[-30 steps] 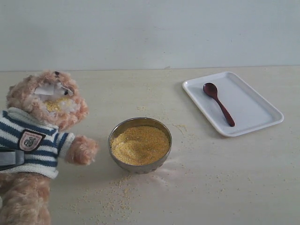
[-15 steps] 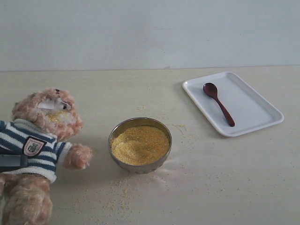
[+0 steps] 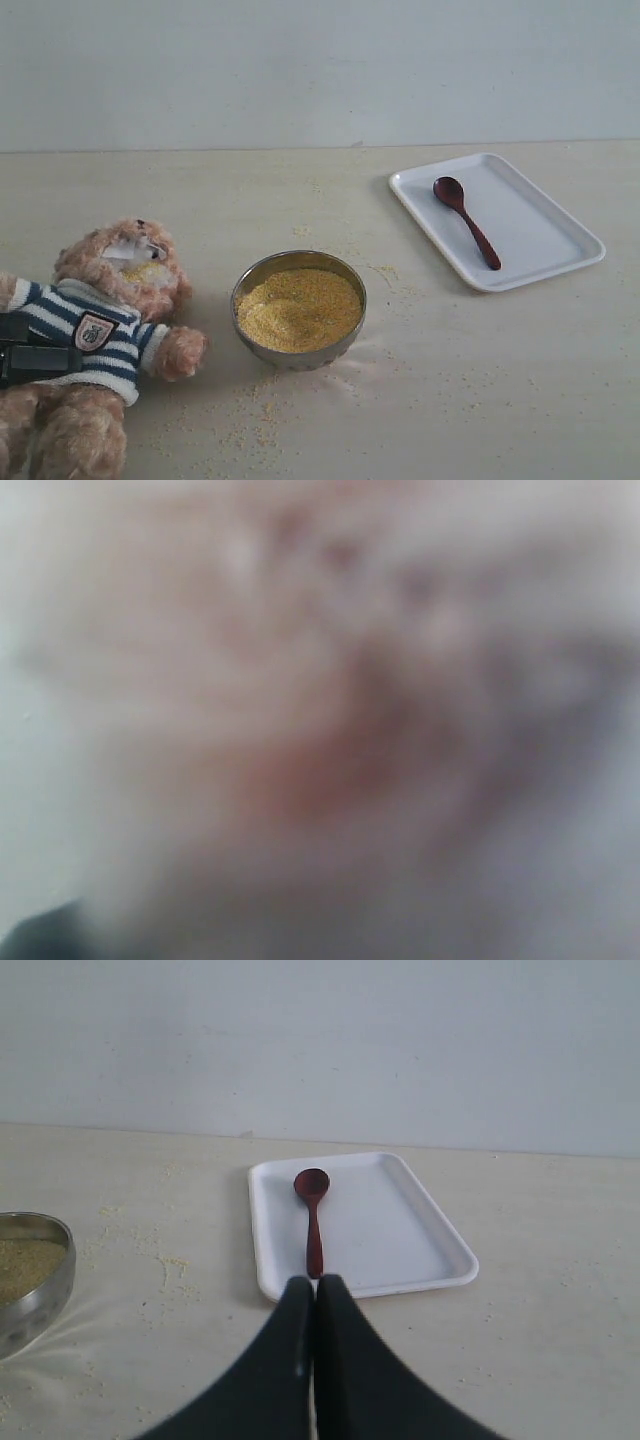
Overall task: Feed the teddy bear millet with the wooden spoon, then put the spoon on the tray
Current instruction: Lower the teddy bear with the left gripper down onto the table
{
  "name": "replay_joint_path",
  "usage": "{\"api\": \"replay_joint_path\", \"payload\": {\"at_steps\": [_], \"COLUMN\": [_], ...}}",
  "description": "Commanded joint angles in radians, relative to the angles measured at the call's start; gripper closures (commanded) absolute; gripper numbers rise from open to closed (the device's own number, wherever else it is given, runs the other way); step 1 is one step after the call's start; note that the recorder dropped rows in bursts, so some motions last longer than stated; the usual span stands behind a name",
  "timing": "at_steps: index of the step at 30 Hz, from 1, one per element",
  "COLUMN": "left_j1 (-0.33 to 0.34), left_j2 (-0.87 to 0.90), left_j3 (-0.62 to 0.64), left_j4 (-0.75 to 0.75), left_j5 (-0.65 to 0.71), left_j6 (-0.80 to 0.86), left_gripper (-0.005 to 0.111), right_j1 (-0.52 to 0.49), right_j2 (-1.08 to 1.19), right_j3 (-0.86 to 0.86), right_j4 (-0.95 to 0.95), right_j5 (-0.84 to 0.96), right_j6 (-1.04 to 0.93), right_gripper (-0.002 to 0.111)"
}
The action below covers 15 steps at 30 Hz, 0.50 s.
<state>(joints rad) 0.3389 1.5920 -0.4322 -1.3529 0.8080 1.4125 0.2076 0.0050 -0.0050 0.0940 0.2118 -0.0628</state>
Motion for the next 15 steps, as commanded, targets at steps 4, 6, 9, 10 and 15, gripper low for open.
{"api": "replay_joint_path", "payload": {"at_steps": [4, 6, 9, 10, 15], "left_j1": [0.0, 0.0, 0.0, 0.0, 0.0], "left_j2": [0.04, 0.04, 0.04, 0.04, 0.04], "left_j3": [-0.006, -0.006, -0.006, -0.006, -0.006], "left_j4": [-0.061, -0.072, -0.074, -0.079, -0.083], "left_j5": [-0.036, -0.055, -0.06, -0.06, -0.069], "left_j6": [0.085, 0.085, 0.085, 0.085, 0.077], "left_gripper": [0.072, 0.061, 0.057, 0.057, 0.057], "right_j1": [-0.006, -0.006, -0.006, -0.006, -0.006], "right_j2": [-0.005, -0.005, -0.005, -0.005, -0.005], "right_j3": [0.005, 0.005, 0.005, 0.005, 0.005], "right_j4": [0.002, 0.002, 0.002, 0.002, 0.002], "right_j5": [-0.005, -0.005, -0.005, -0.005, -0.005], "right_j6": [-0.002, -0.002, -0.002, -0.002, -0.002], "right_gripper": [0.108, 0.108, 0.108, 0.108, 0.108]}}
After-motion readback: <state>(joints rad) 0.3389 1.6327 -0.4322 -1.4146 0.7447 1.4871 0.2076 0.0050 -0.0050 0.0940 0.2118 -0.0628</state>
